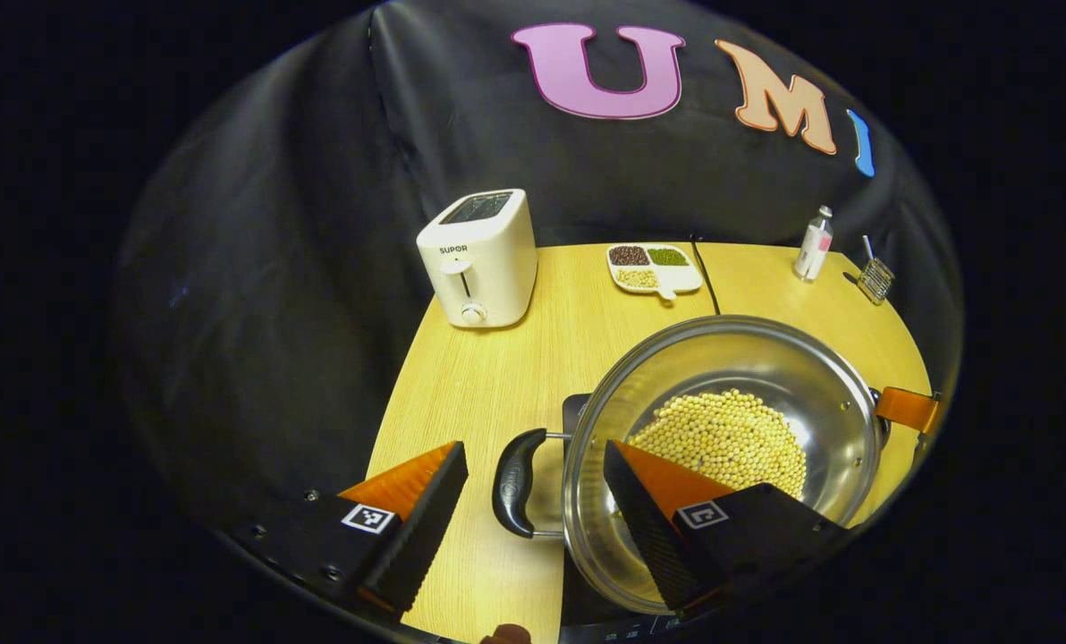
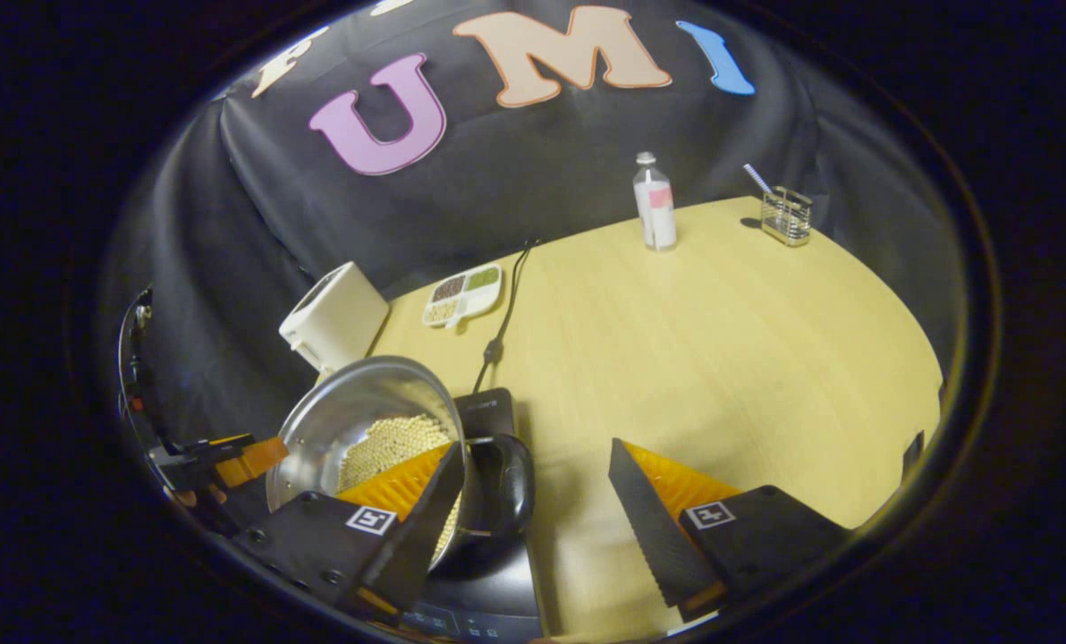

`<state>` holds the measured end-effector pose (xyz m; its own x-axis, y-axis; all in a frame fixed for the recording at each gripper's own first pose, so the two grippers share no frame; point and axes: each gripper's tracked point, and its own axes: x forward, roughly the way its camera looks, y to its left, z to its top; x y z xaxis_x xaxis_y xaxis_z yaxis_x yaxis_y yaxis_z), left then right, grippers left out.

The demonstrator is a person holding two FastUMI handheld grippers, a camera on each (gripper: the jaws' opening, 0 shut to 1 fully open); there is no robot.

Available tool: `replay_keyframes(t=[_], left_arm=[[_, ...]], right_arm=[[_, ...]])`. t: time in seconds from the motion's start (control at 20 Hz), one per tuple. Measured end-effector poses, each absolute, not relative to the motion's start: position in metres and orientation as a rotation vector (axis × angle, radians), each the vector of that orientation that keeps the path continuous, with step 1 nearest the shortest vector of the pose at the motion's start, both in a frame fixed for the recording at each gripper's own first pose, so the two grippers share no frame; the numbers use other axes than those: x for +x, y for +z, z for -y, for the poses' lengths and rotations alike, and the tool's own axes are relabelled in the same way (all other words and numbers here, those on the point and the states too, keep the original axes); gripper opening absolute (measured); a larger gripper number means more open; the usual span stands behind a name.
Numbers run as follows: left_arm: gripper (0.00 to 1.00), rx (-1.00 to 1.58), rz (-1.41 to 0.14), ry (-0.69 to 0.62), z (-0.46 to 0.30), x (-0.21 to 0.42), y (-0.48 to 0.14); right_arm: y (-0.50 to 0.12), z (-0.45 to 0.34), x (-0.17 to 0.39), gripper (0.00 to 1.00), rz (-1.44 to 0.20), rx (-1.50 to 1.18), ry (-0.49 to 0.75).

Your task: First push the handle of the pot to place it horizontally, then grasp the pot with both hands and set it on the induction cooktop.

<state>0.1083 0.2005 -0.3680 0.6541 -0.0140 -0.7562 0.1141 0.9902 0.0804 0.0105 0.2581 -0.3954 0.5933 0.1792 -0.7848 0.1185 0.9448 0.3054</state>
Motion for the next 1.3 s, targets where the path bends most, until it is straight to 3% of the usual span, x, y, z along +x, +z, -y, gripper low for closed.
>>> replay_keyframes(t=[0.1, 0.15, 0.2, 0.25, 0.3, 0.35, 0.4, 0.55, 0.6, 1.3], left_arm=[[0.99, 0.132, -0.835, -0.072, -0.193, 0.108, -0.362], [0.99, 0.133, -0.821, -0.074, -0.187, 0.109, -0.358], [0.99, 0.134, -0.809, -0.074, -0.182, 0.108, -0.355], [0.99, 0.134, -0.796, -0.072, -0.176, 0.108, -0.351], [0.99, 0.130, -0.784, -0.069, -0.169, 0.107, -0.348], [0.99, 0.125, -0.771, -0.067, -0.161, 0.107, -0.343], [0.99, 0.118, -0.760, -0.065, -0.152, 0.106, -0.339], [0.99, 0.119, -0.717, -0.071, -0.122, 0.104, -0.326], [0.99, 0.121, -0.701, -0.075, -0.111, 0.104, -0.320], [0.98, 0.086, -0.514, -0.120, 0.054, 0.114, -0.231]], right_arm=[[-0.394, -0.245, 0.012, 0.93, -0.924, 0.328, 0.017], [-0.391, -0.238, 0.013, 1.00, -0.914, 0.323, 0.010], [-0.390, -0.231, 0.013, 1.00, -0.905, 0.317, 0.006], [-0.389, -0.224, 0.013, 0.94, -0.896, 0.310, 0.004], [-0.388, -0.216, 0.013, 1.00, -0.892, 0.300, 0.003], [-0.386, -0.208, 0.013, 0.93, -0.883, 0.293, 0.002], [-0.382, -0.200, 0.015, 1.00, -0.871, 0.291, 0.002], [-0.366, -0.170, 0.024, 1.00, -0.821, 0.273, 0.005], [-0.364, -0.159, 0.027, 0.93, -0.810, 0.261, 0.006], [-0.278, -0.026, 0.083, 0.92, -0.587, 0.166, 0.049]])
